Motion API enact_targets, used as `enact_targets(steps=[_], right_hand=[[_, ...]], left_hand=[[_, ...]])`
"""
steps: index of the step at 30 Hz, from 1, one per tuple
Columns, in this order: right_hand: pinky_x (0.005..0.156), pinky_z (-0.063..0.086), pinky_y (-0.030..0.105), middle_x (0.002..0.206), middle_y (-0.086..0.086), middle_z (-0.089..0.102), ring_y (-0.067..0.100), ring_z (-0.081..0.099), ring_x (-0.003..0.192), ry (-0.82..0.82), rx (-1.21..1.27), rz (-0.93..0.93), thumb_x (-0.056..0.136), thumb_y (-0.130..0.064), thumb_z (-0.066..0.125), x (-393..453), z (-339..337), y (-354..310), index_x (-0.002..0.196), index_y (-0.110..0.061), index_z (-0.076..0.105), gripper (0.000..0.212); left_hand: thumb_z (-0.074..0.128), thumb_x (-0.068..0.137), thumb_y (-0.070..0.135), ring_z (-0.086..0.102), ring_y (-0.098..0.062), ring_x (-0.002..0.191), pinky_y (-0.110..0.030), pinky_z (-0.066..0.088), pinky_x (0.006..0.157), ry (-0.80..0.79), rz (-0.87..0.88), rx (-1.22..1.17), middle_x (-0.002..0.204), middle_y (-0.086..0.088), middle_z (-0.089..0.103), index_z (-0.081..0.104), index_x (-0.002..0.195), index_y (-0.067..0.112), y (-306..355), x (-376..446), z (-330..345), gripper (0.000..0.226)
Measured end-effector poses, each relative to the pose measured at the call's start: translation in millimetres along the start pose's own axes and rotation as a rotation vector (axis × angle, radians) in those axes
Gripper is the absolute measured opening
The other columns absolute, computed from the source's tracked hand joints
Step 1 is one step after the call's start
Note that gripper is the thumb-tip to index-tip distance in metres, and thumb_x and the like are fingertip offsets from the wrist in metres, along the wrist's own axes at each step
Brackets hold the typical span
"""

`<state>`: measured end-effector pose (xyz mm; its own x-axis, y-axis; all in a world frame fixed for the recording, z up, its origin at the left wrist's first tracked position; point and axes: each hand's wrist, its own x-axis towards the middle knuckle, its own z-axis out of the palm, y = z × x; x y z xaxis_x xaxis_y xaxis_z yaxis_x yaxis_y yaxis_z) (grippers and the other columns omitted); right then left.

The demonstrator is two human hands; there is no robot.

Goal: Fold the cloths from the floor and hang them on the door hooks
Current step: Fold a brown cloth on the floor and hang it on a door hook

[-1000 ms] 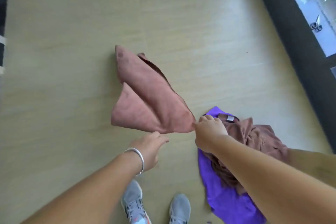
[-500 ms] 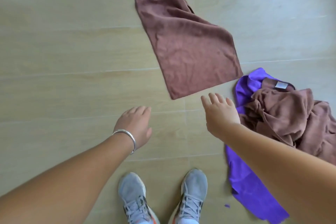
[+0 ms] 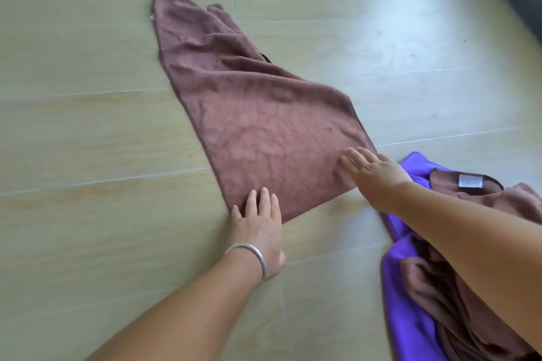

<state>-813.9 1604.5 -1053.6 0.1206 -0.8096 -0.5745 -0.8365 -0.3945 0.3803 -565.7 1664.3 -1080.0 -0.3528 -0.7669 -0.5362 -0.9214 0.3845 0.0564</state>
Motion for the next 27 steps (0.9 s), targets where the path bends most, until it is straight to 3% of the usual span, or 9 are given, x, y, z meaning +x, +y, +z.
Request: enact_targets(steps=[3,5,7,9,11,14,16,22,27], right_hand=[[0.101,0.043,0.037,0.157,0.011,0.008,0.031,0.032,0.133,0.045,0.035,0.011,0.089,-0.005,0.045,1,8,-7,0.152,-0.007,0.002,0.076],[0.084,0.050,0.038,0.141,0.011,0.037,0.030,0.051,0.111,0.159,0.038,0.024,0.089,-0.007,0.045,-5,9,-16,0.145,-0.006,0.025,0.060],[0.065,0.051,0.039,0.103,0.009,0.061,0.029,0.062,0.083,0.287,0.083,0.006,0.077,-0.006,0.063,-17,7,-30,0.114,-0.008,0.058,0.037],[0.053,0.049,0.035,0.065,0.005,0.060,0.029,0.059,0.059,0.400,0.130,-0.048,0.052,-0.002,0.078,-30,4,-47,0.073,-0.012,0.064,0.027],[0.057,0.047,0.033,0.058,0.002,0.057,0.028,0.057,0.060,0.436,0.213,-0.064,0.046,-0.005,0.075,-48,-7,-68,0.064,-0.015,0.060,0.026],[0.073,0.043,0.036,0.085,0.002,0.060,0.029,0.059,0.085,0.294,0.337,-0.026,0.065,-0.012,0.059,-85,-34,-101,0.087,-0.019,0.057,0.023],[0.070,0.039,0.034,0.100,0.001,0.055,0.026,0.058,0.095,0.214,0.400,-0.017,0.073,-0.010,0.048,-118,-54,-119,0.098,-0.021,0.049,0.028],[0.066,0.039,0.035,0.105,0.004,0.056,0.029,0.058,0.097,0.001,0.525,-0.141,0.081,-0.001,0.040,-248,-124,-148,0.103,-0.019,0.053,0.032],[0.065,0.038,0.034,0.101,0.002,0.063,0.031,0.062,0.094,-0.124,0.499,-0.290,0.084,-0.006,0.039,-330,-180,-149,0.101,-0.023,0.055,0.029]], left_hand=[[0.057,0.087,0.024,0.029,-0.033,0.140,-0.047,0.043,0.100,0.124,-0.026,0.036,0.155,-0.017,0.025,0.028,0.148,0.002,-5,0,7,0.071],[0.081,0.064,0.022,0.067,-0.023,0.089,-0.029,0.055,0.056,0.264,0.041,0.142,0.104,-0.006,0.068,0.071,0.101,0.010,-17,-2,1,0.039],[0.087,0.048,0.016,0.062,-0.018,0.057,-0.024,0.044,0.040,0.284,0.089,0.186,0.070,0.000,0.063,0.067,0.071,0.016,-30,-11,-9,0.030],[0.067,0.077,0.012,0.067,-0.026,0.080,-0.030,0.048,0.060,0.189,-0.005,0.145,0.090,-0.004,0.066,0.059,0.100,0.016,-49,-22,-19,0.024],[0.046,0.089,0.004,0.062,-0.028,0.103,-0.034,0.040,0.077,0.101,-0.070,0.200,0.109,-0.005,0.065,0.045,0.118,0.019,-69,-41,-23,0.032],[0.047,0.085,0.006,0.062,-0.024,0.105,-0.036,0.032,0.079,-0.004,-0.150,0.178,0.108,-0.002,0.067,0.044,0.113,0.025,-94,-99,-45,0.034],[0.049,0.081,0.012,0.062,-0.023,0.104,-0.037,0.028,0.075,-0.058,-0.191,0.107,0.106,0.001,0.067,0.046,0.107,0.028,-105,-149,-62,0.031],[0.049,0.085,0.009,0.061,-0.019,0.109,-0.033,0.036,0.088,-0.278,-0.288,0.086,0.114,0.003,0.065,0.059,0.111,0.026,-115,-303,-100,0.033],[0.048,0.086,0.002,0.066,-0.017,0.104,-0.028,0.034,0.073,-0.402,-0.356,0.120,0.110,0.004,0.069,0.064,0.109,0.024,-125,-399,-130,0.036]])
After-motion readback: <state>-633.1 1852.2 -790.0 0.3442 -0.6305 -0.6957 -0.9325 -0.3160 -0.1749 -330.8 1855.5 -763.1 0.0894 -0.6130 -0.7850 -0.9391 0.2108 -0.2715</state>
